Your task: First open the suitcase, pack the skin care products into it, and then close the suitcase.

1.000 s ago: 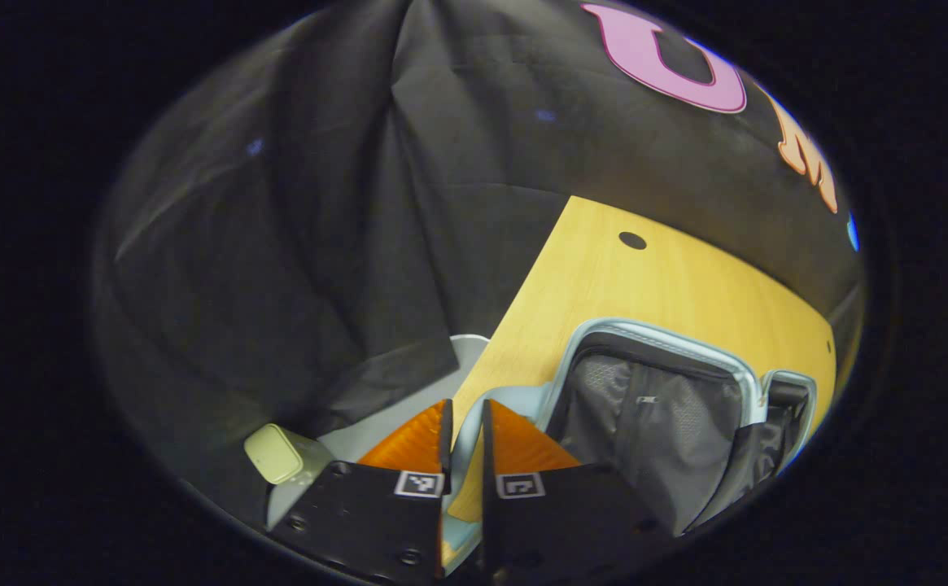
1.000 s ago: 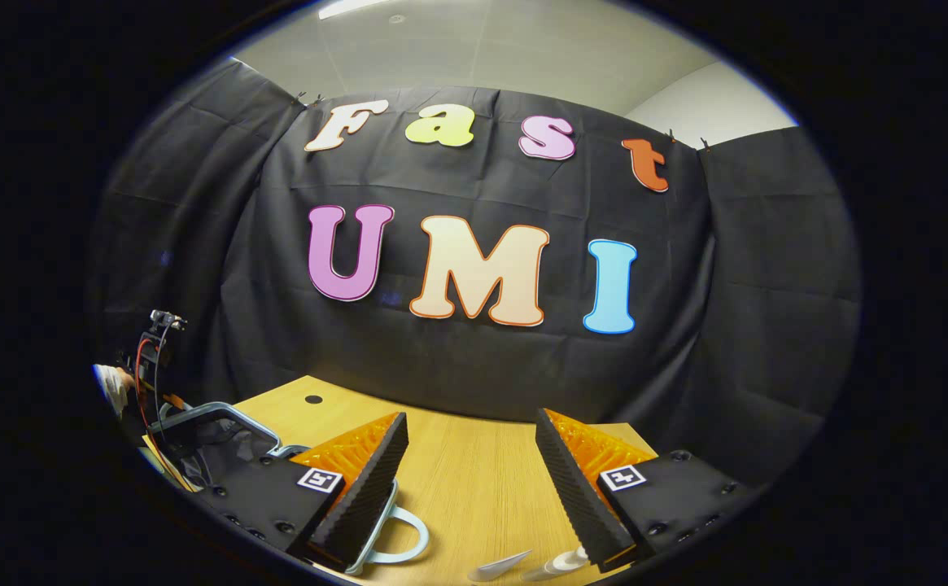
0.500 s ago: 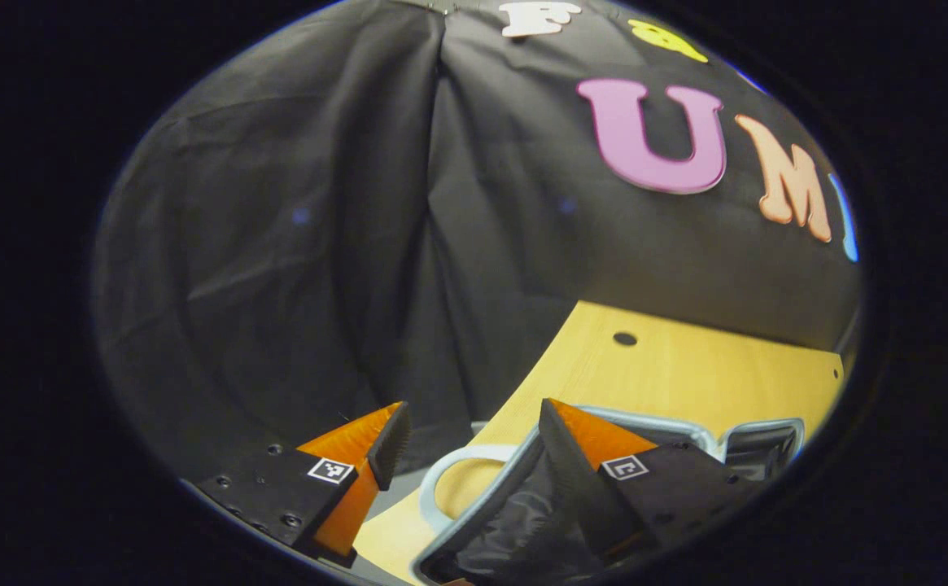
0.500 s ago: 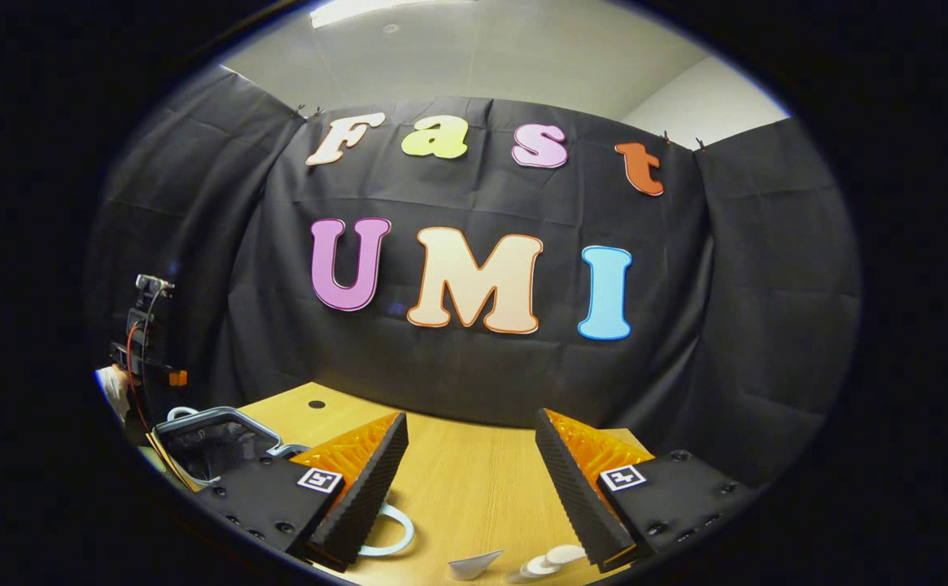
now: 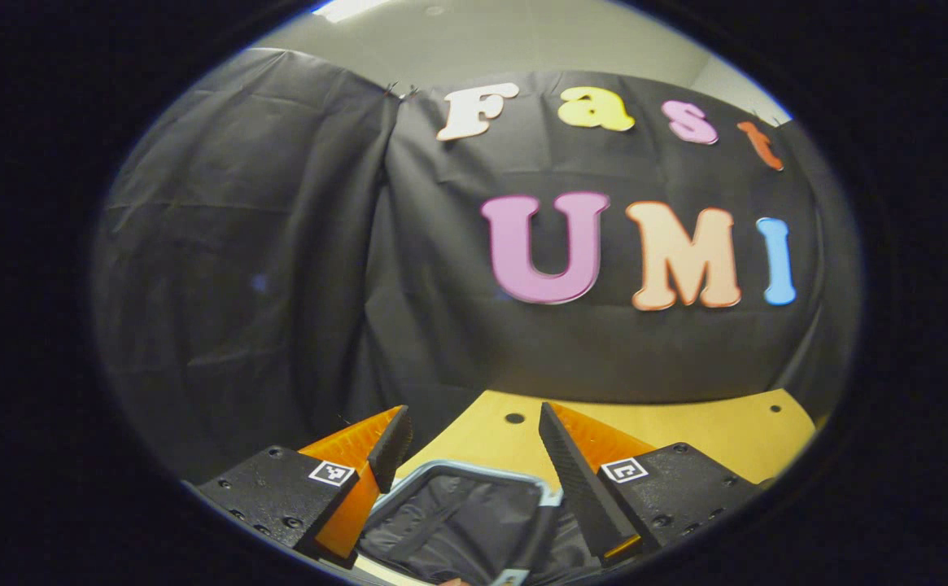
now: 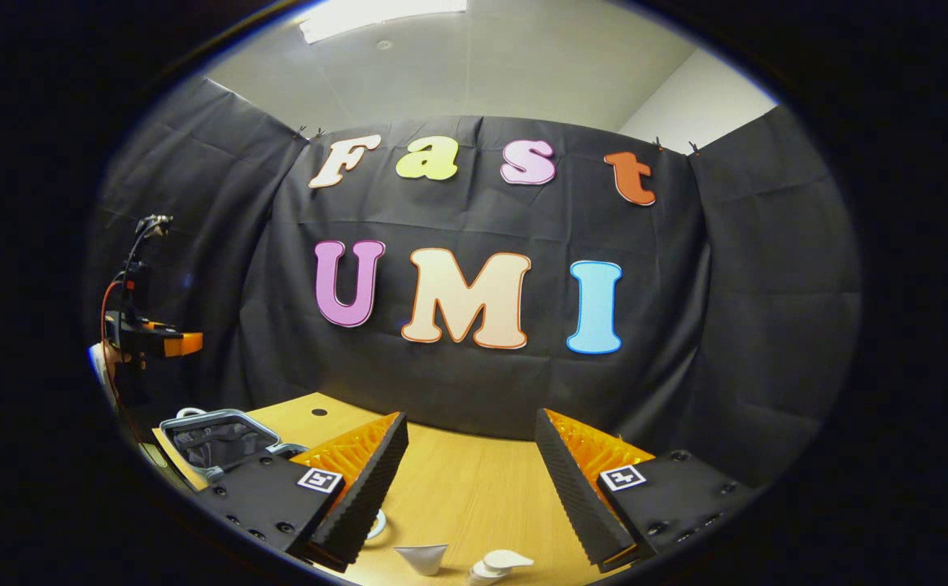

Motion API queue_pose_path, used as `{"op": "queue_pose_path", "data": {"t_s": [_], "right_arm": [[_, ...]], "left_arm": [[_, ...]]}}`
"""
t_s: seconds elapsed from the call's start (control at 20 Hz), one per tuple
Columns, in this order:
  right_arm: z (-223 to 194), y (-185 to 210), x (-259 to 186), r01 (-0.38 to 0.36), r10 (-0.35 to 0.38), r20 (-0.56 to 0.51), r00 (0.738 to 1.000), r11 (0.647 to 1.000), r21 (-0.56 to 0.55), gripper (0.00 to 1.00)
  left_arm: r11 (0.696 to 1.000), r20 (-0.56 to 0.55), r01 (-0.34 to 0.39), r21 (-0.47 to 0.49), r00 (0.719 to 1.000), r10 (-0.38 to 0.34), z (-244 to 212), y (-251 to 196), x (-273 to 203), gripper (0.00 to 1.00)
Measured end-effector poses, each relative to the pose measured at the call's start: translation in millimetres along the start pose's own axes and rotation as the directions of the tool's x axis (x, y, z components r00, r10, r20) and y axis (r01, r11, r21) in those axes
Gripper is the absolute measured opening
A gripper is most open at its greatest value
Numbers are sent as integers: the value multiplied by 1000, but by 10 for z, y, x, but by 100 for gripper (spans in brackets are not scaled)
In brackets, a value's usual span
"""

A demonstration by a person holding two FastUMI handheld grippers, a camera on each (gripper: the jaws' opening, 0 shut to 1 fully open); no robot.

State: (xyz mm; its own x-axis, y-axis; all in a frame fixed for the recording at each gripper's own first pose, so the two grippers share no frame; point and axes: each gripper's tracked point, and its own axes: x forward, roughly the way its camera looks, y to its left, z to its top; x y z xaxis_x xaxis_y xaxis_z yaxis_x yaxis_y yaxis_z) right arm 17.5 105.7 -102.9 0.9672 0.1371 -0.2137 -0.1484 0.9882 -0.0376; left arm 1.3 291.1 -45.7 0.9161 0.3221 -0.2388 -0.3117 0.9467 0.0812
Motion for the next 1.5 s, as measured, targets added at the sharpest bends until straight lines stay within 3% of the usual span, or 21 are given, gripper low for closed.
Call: {"op": "queue_pose_path", "data": {"t_s": [0.25, 0.3, 0.35, 0.4, 0.55, 0.65, 0.95, 1.5], "right_arm": [[16, -237, -176, -4, 3, 14, 1000, 1000, 21, 99], [25, -282, -204, -4, 3, 19, 1000, 1000, 22, 99], [41, -324, -235, -4, 3, 23, 1000, 1000, 24, 99], [43, -366, -266, -4, 3, 28, 1000, 1000, 26, 99], [52, -480, -334, -3, 2, 35, 999, 999, 39, 99], [53, -553, -381, -2, 1, 37, 999, 999, 44, 99], [-1, -792, -463, 11, -12, 26, 1000, 999, 35, 99], [-115, -1264, -654, 74, -74, -14, 997, 997, -16, 98]], "left_arm": [[987, 39, 162, 20, 986, -163, 185, -947, -354, 99], [982, 42, 187, 20, 981, -187, 147, -1081, -399, 94], [977, 46, 211, 15, 976, -212, 71, -1211, -459, 99], [972, 51, 236, 9, 970, -236, -6, -1321, -497, 94], [952, 48, 305, 1, 951, -305, -81, -1728, -671, 99], [936, 36, 351, 0, 936, -351, -171, -1976, -759, 94], [868, -68, 496, -24, 866, -496, -721, -2750, -959, 94], [785, -248, 607, -121, 747, -617, -1719, -3499, -1198, 95]]}}
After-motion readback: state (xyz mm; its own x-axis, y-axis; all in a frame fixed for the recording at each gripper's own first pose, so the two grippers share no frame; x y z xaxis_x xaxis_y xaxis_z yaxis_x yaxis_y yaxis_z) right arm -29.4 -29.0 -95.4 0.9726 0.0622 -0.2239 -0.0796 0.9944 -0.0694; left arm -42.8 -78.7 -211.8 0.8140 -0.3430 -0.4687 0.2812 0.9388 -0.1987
